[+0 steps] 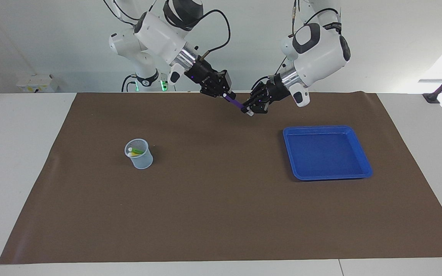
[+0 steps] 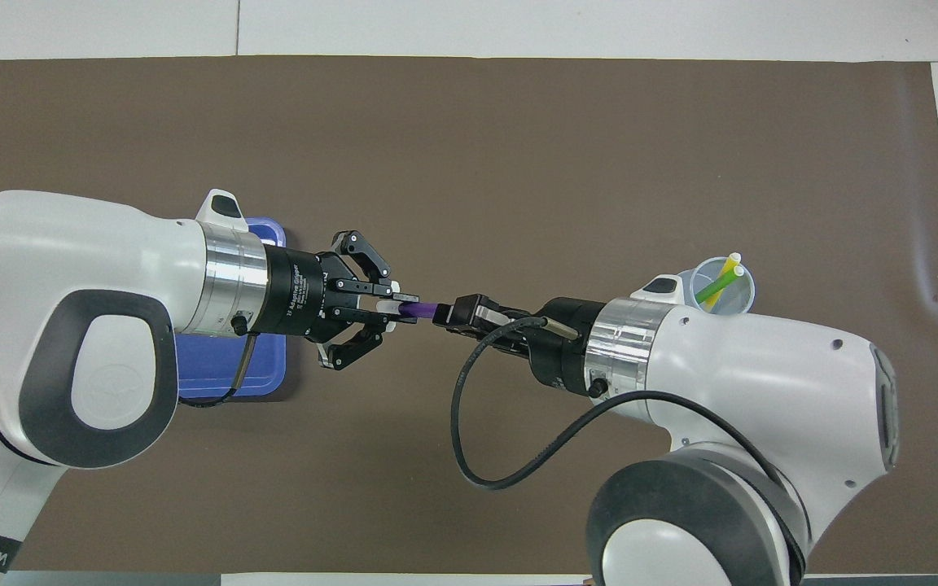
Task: Transfer and insert pens with both arms
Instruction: 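Lift the purple pen toward the right gripper and grasp its tip, then insert the purple pen into the cup while the left gripper withdraws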
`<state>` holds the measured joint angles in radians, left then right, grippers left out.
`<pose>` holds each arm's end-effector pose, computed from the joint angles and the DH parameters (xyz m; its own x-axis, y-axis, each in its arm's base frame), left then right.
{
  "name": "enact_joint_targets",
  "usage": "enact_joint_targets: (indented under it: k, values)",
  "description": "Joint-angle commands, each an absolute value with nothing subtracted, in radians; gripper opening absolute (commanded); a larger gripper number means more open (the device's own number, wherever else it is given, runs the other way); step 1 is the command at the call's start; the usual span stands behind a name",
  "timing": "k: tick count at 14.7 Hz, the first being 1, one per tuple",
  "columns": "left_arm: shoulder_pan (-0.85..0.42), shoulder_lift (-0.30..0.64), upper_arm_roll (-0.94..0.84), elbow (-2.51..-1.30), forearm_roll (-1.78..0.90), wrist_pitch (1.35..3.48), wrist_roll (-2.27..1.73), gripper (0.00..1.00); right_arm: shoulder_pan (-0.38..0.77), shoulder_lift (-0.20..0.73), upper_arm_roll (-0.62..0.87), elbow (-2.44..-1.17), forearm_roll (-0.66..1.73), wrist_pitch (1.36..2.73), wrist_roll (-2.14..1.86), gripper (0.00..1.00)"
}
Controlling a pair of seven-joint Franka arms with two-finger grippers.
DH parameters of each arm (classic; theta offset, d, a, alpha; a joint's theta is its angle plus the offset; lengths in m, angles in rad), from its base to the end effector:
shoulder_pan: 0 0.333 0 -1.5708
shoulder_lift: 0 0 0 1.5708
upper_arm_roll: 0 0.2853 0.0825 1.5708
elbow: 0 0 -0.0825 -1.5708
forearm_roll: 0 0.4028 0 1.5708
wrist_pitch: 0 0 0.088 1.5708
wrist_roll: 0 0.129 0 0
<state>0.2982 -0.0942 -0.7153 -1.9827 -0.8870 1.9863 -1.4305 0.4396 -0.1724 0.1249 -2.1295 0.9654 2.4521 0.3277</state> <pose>0.4986 -0.2988 0.4690 0.1740 0.7027 -0.6899 0.9799 -0.1926 0.0510 0.4807 0.3208 0.4858 0.9390 -0.3365 -0.0710 -0.2672 -0.5835 -0.7669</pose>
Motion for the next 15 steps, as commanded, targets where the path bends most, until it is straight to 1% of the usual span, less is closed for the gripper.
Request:
enact_joint_targets:
  k: [1,3,6,9,11,13,15]
  values:
    - [0.296,-0.123,-0.716,-2.01,-0.91,1.999,-1.428,1.0,0.43,-0.179,0.132,-2.118,0.982,2.441,0.351,0.0]
    - [0.298,-0.123,-0.716,-2.01,-0.911,1.999,-1.428,1.0,0.414,-0.178,0.126,-2.115,0.933,2.396,0.339,0.0]
    - [0.307,-0.123,-0.713,-2.01,-0.91,1.994,-1.425,1.0,0.315,-0.164,0.127,-2.037,0.734,2.196,0.283,0.0]
    - [0.35,-0.123,-0.712,-2.01,-0.896,1.985,-1.382,1.0,0.221,-0.156,0.127,-1.973,0.551,2.022,0.14,0.0]
    - [0.394,-0.123,-0.71,-2.006,-0.833,1.939,-1.263,1.0,0.166,-0.141,0.127,-1.944,0.441,1.979,-0.001,0.0]
    - [0.429,-0.115,-0.71,-1.987,-0.7,1.87,-1.121,1.0,0.102,-0.137,0.127,-1.939,0.335,1.967,-0.143,0.0]
    - [0.455,-0.115,-0.71,-1.983,-0.583,1.845,-0.967,1.0,0.036,-0.12,0.127,-1.939,0.24,1.933,-0.308,0.0]
